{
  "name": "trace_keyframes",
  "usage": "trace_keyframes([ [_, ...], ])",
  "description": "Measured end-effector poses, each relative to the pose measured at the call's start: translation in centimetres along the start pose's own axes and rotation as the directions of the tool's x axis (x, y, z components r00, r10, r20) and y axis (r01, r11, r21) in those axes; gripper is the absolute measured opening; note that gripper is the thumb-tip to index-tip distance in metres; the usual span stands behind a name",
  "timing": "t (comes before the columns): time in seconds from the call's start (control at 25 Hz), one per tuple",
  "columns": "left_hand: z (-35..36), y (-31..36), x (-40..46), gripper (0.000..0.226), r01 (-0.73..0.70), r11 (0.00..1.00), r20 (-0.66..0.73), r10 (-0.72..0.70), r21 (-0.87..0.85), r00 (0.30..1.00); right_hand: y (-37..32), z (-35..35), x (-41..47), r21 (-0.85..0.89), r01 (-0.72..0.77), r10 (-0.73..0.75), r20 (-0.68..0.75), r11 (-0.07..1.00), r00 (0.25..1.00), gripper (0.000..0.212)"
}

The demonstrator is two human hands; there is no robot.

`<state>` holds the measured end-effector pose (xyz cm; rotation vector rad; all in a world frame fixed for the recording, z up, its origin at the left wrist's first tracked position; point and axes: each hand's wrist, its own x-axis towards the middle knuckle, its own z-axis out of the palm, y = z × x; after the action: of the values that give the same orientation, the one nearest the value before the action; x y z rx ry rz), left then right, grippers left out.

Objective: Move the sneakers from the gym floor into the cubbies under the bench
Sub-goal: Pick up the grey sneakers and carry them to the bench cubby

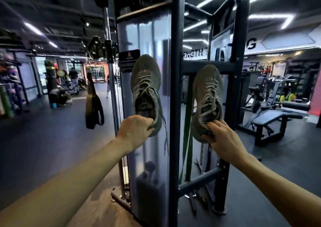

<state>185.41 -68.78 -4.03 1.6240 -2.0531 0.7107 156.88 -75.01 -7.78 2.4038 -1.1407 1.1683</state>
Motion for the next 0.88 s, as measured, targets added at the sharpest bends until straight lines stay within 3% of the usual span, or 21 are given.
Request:
trace_keyframes([
  [0.24,-7.8,6.0,-4.1,0.02,0.046,0.998,-0.031,-0.044,0.047,0.999,-2.2,-8.3,-4.4,-0.02,0.046,-0.046,-0.045,0.999,0.998,0.019],
  [0.36,-11.5,10.9,-6.5,0.02,0.059,0.998,-0.032,-0.058,0.025,0.998,-2.8,-13.3,-8.4,-0.054,0.023,-0.023,0.005,0.998,1.0,0.018],
  [0.6,-17.4,21.5,-10.4,0.02,-0.055,0.996,-0.009,0.054,-0.068,0.998,-3.6,-24.9,-17.8,-0.175,-0.081,0.082,-0.001,0.981,0.997,0.017],
  [0.88,-20.7,35.4,-14.6,0.024,-0.334,0.909,-0.052,0.331,-0.249,0.942,-6.1,-39.8,-32.7,-0.36,-0.328,0.32,-0.084,0.873,0.944,0.017],
])
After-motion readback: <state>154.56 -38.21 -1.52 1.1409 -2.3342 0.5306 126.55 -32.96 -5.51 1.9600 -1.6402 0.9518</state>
